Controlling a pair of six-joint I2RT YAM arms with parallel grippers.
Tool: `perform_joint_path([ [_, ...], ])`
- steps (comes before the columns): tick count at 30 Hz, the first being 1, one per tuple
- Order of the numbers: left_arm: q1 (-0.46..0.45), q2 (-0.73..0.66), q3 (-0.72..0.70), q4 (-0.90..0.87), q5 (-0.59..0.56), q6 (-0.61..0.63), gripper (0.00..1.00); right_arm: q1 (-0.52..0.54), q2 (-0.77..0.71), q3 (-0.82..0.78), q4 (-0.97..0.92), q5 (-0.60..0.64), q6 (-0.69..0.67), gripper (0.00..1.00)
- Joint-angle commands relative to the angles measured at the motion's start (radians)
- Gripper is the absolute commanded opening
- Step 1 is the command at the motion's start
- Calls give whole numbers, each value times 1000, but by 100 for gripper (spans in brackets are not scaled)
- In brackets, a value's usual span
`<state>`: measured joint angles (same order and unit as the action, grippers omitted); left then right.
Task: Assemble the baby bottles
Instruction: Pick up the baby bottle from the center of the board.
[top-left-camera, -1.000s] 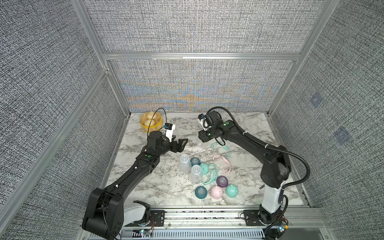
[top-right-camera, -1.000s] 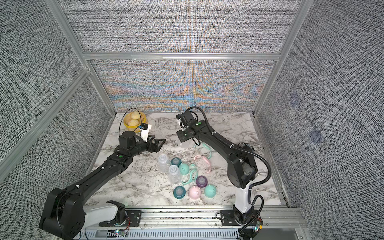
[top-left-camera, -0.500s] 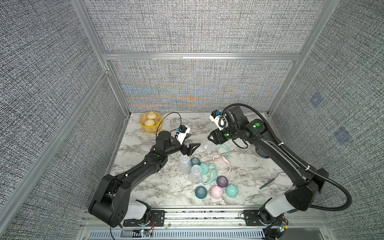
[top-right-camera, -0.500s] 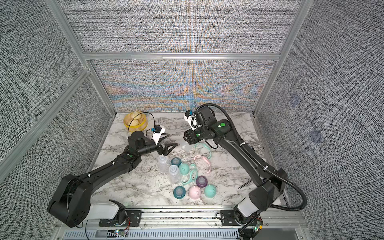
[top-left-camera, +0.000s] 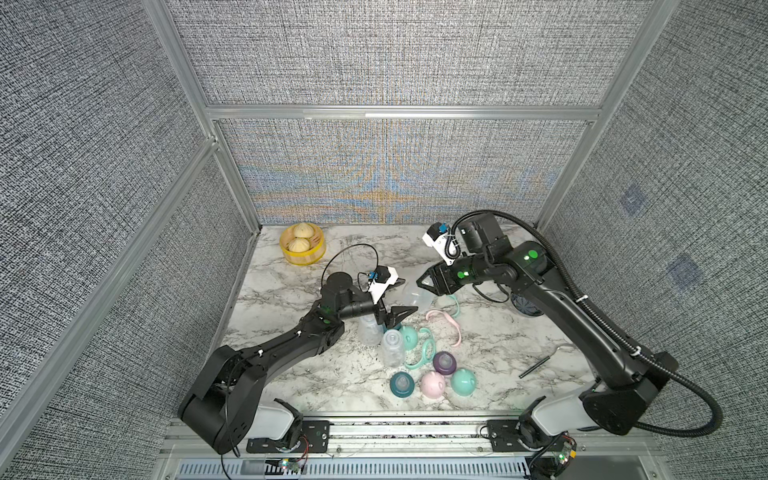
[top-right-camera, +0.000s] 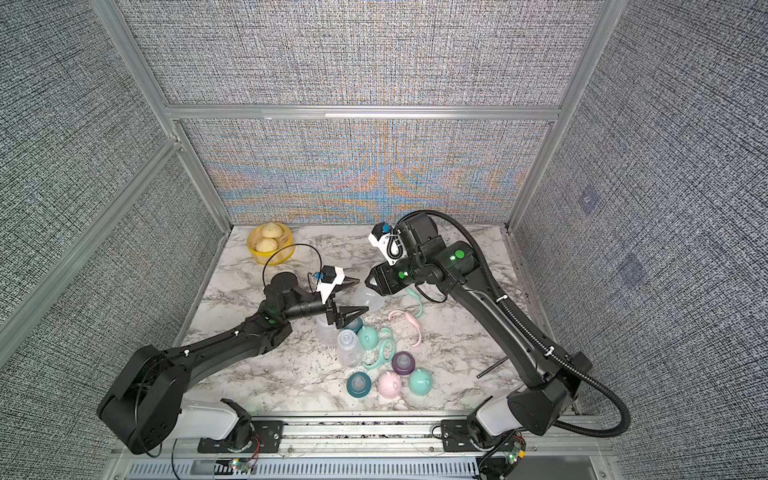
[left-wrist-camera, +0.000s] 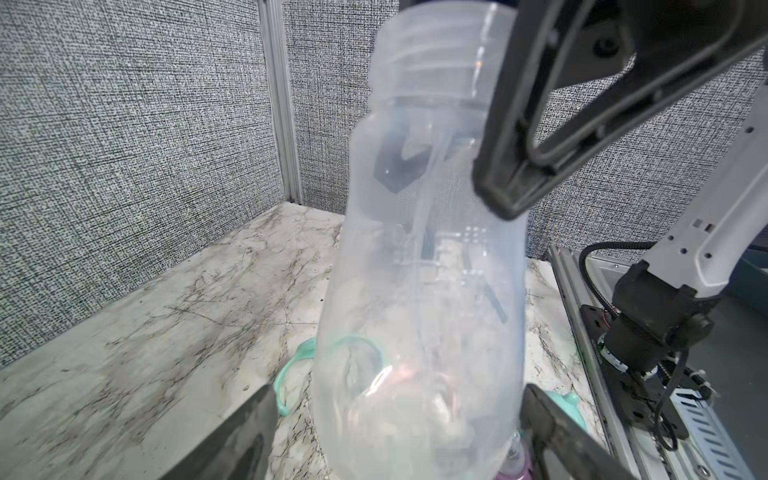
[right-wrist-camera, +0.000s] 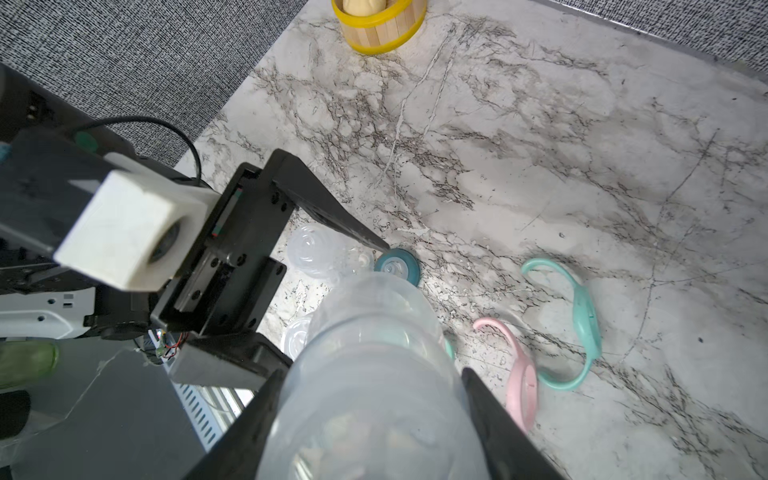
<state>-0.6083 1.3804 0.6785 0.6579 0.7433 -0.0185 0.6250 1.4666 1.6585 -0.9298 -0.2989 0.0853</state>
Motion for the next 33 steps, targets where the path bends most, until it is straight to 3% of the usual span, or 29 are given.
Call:
perform_joint_path([
  [1,-9,8,7,50,-7,1,89,7,-12,-11,44,-59,24,51],
  [12,-11,51,24,123,4,-63,83,13,-14,-42,111,-86,52,51],
  [23,-11,77,48,112,20,-70,67,13,-12,-59,141,-99,54,51],
  [25,-13,79,50,112,22,-70,70,13,-11,-59,144,-100,56,51],
  [28,-14,77,46,114,16,-65,85,13,-12,-61,148,-98,56,51],
  [33,-13,78,38,117,14,-59,86,12,-14,-65,153,-92,56,51],
])
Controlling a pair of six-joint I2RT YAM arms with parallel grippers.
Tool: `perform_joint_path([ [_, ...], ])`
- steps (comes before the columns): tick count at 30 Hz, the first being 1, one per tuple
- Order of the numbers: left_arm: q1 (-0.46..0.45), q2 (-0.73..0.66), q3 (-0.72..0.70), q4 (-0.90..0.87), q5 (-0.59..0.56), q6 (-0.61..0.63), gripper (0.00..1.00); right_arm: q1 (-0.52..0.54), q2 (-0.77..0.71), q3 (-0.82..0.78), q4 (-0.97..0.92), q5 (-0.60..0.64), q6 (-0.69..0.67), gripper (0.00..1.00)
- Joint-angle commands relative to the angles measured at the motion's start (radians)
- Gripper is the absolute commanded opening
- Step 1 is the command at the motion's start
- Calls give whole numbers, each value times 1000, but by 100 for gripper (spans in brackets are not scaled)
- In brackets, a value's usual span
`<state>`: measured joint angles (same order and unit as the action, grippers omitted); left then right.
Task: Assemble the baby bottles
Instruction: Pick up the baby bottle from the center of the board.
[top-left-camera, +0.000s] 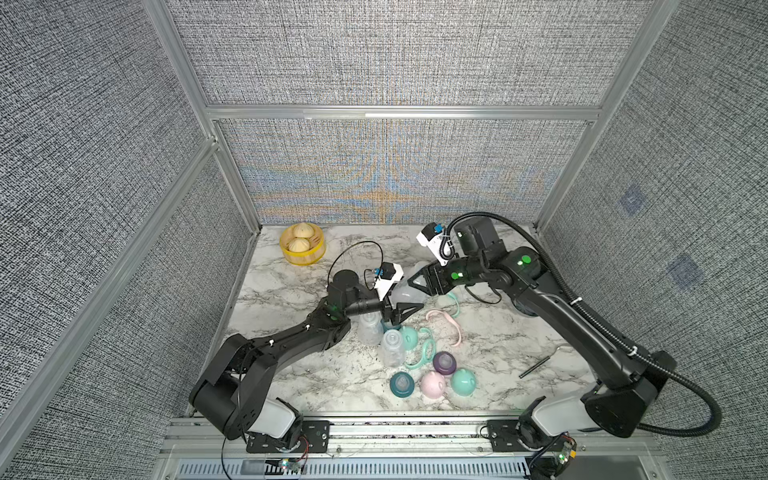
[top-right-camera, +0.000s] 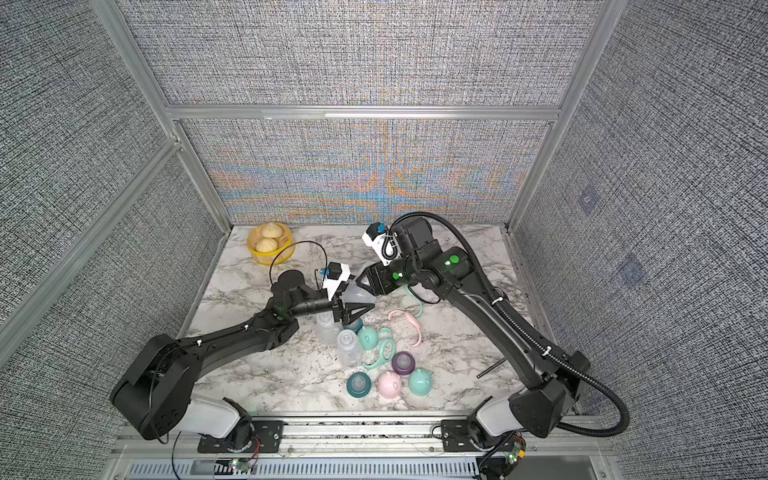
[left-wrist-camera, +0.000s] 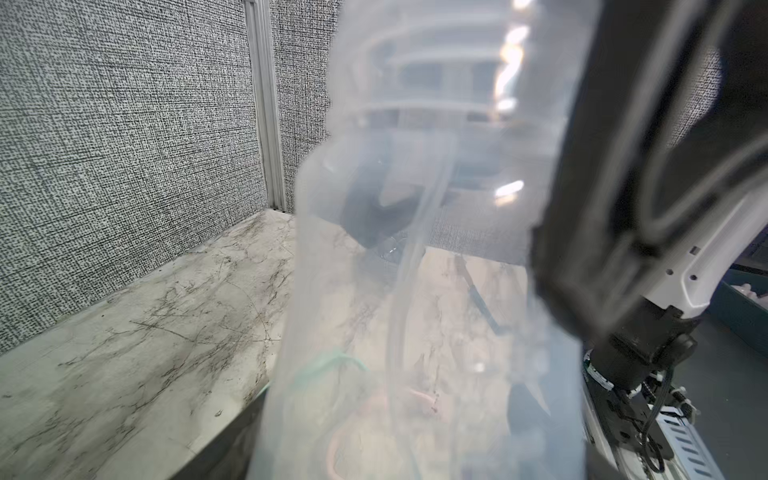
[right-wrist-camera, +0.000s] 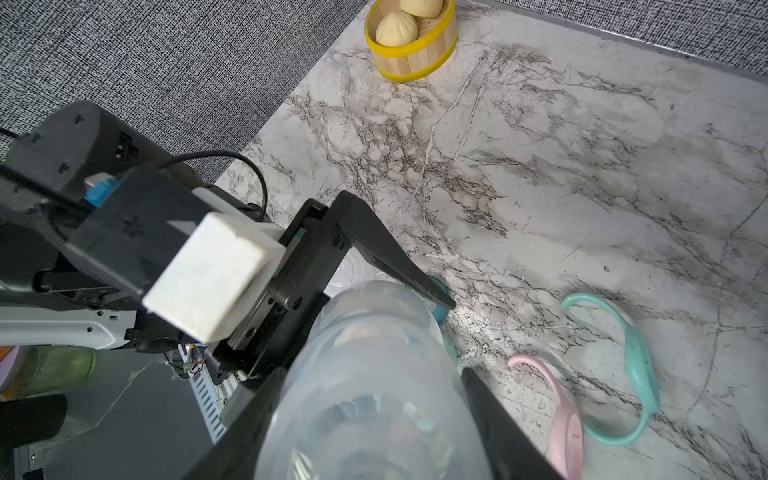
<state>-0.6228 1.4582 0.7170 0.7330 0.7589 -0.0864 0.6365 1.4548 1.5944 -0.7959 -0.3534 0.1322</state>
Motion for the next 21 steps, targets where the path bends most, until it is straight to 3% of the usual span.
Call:
perform_joint_path([
  [1,1,2,-1,42,0,10,86,0,-3,-4,22,-38,10,51],
  [7,0,3,-4,39,-10,7,78,-1,-5,-11,29,-36,12,51],
  [10,1,2,-5,38,-24,2,69,-4,-7,-20,36,-35,17,53],
  [14,0,1,-8,39,-48,1,31,-26,-34,-40,53,-51,48,80],
  [17,5,7,-8,54,-84,-3,19,-65,-92,-85,94,-79,87,89],
  [21,11,29,3,87,-107,-25,9,-141,-184,-176,147,-125,136,90],
])
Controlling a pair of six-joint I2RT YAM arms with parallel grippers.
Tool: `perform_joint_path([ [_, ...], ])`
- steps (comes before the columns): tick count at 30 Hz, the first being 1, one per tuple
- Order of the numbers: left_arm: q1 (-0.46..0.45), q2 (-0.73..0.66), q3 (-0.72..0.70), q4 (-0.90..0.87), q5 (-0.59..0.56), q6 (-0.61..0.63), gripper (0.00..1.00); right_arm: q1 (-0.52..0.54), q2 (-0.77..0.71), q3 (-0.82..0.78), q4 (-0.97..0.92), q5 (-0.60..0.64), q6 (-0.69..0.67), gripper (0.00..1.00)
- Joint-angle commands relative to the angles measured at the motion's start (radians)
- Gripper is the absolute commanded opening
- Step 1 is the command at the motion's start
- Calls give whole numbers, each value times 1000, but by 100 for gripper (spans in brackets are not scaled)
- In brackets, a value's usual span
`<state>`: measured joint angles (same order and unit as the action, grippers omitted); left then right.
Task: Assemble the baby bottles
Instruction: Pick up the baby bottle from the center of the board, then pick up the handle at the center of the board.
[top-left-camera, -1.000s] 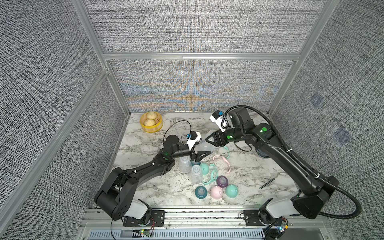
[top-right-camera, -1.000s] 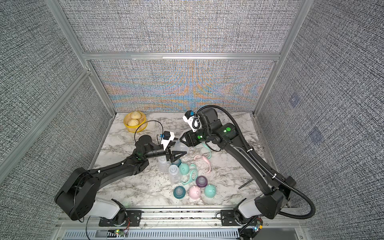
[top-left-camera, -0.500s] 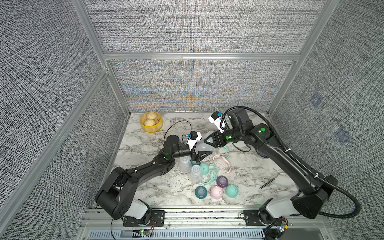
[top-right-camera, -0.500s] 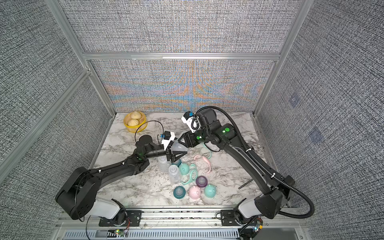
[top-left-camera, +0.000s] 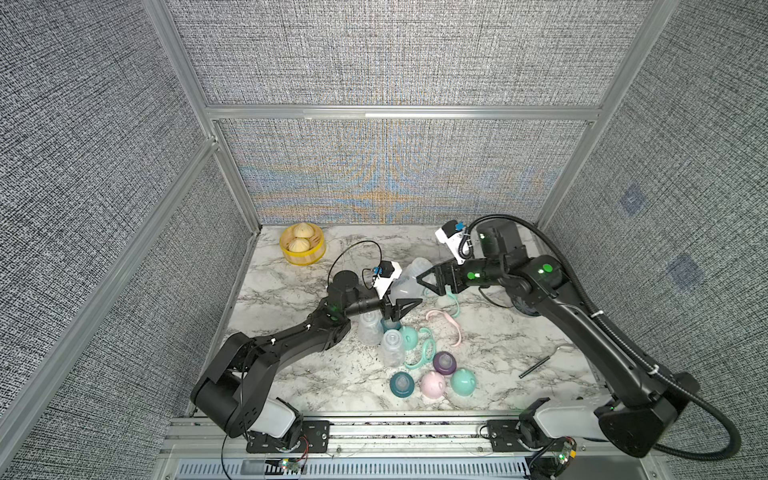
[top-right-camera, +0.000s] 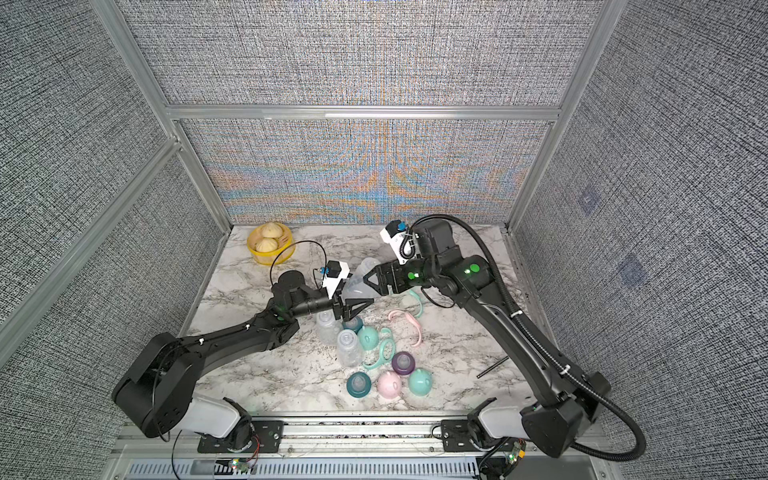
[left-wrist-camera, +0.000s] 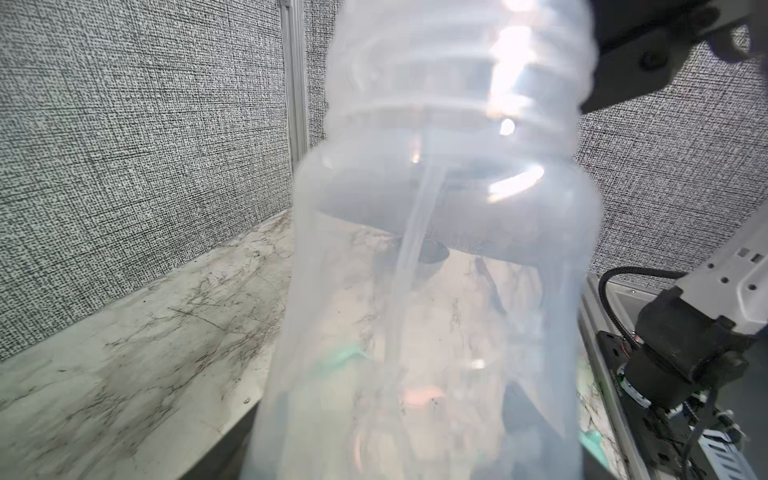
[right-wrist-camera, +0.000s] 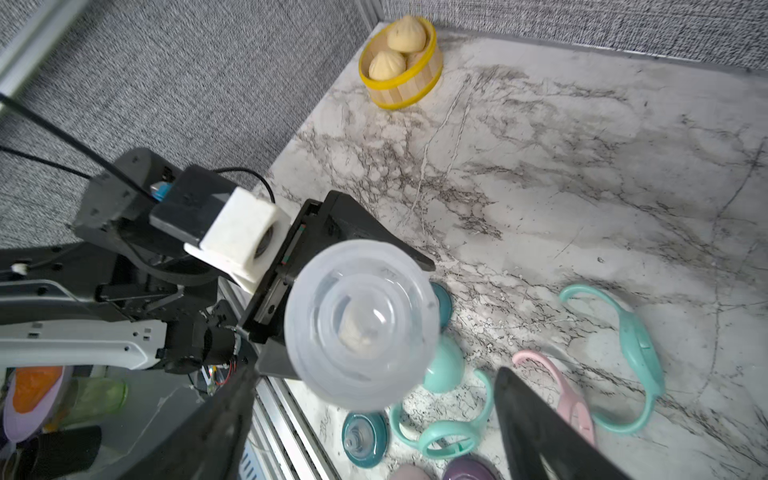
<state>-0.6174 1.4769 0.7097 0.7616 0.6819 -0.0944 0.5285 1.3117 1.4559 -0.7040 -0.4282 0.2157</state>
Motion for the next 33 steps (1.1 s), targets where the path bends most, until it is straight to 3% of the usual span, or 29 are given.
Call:
perform_joint_path([
  [1,9,15,15,61,-35,-22,8,-52,-60,-60,59,-53,62,91],
  [11,27,-8,15,54,-72,-59,7,-206,-213,-449,150,-74,171,87],
  [18,27,-70,-13,43,-68,-55,7,-269,-222,-748,445,-41,325,73],
  [23,26,-104,-30,10,-66,-42,7,-352,-140,-889,707,-73,413,62],
  [33,26,-168,-59,-44,-82,-26,7,-449,204,-879,1010,-237,416,60],
])
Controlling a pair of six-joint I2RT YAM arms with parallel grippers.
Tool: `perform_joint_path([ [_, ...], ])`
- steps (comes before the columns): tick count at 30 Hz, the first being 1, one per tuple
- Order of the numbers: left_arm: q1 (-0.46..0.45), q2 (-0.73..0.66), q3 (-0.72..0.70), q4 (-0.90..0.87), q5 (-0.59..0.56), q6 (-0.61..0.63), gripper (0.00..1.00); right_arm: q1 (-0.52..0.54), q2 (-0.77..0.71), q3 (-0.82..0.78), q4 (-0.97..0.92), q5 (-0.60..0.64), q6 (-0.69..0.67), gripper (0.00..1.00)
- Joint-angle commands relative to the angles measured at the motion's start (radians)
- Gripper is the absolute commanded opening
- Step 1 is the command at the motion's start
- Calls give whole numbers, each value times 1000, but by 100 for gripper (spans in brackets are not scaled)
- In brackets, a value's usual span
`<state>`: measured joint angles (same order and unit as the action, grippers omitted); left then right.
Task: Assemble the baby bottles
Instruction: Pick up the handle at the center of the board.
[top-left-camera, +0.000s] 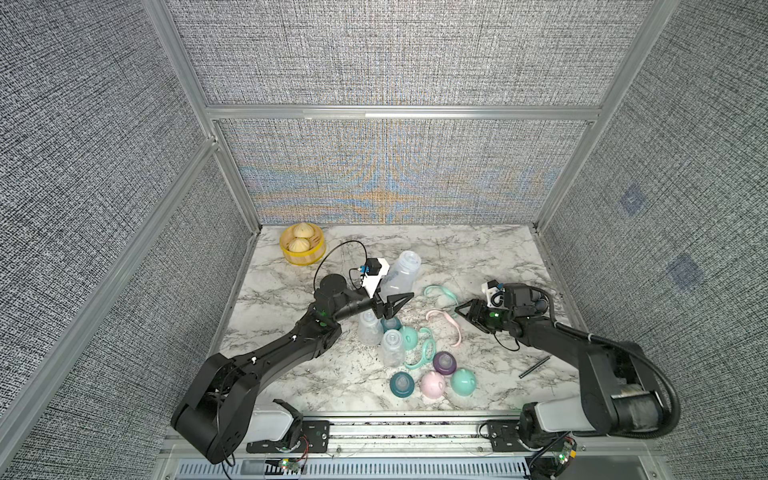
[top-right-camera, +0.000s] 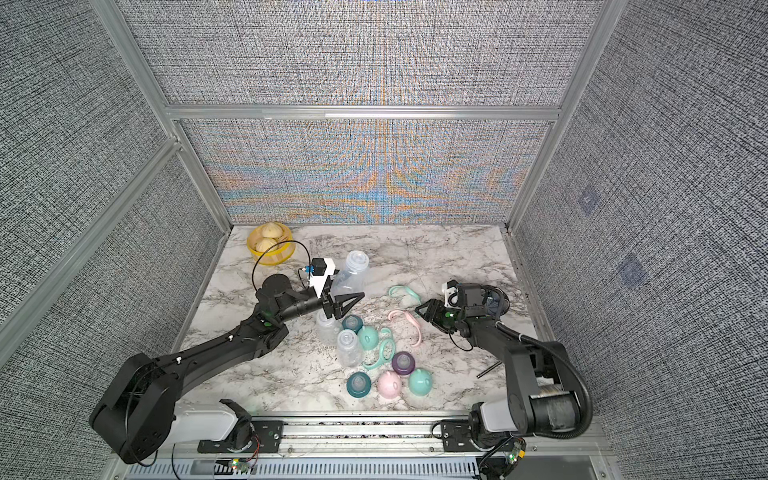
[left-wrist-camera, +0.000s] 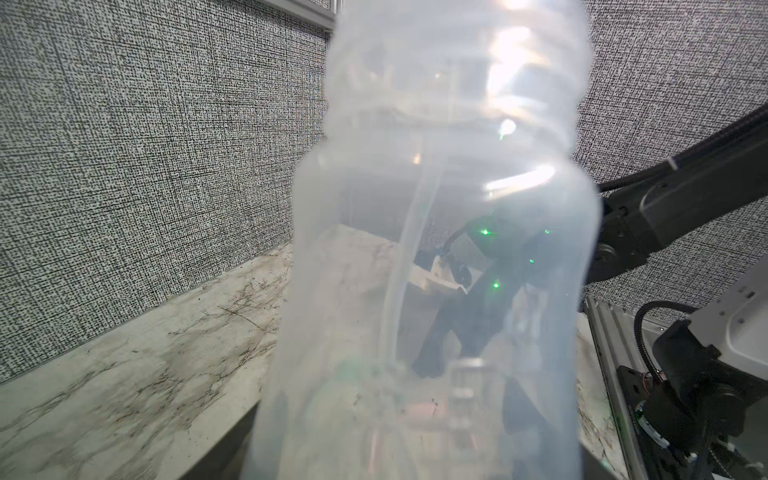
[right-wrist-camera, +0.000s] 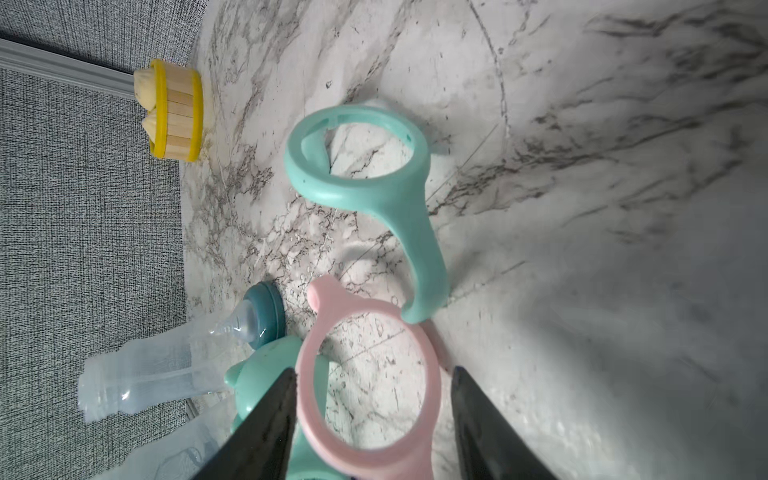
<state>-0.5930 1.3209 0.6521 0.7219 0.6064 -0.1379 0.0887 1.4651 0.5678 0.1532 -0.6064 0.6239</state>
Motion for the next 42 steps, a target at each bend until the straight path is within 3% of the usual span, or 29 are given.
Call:
perform_joint_path([
  [1,2,-19,-4,-10,-8,19,7,-12,85,17,175,-67,3,60],
  [20,1,-62,-16,-55,-31,50,7,-21,352,36,479,-151,32,54],
  [32,1,-71,-29,-50,-38,52,7,-20,385,10,624,-194,66,34],
  [42,2,-65,-37,-44,-37,54,7,-14,317,26,551,-182,33,17],
])
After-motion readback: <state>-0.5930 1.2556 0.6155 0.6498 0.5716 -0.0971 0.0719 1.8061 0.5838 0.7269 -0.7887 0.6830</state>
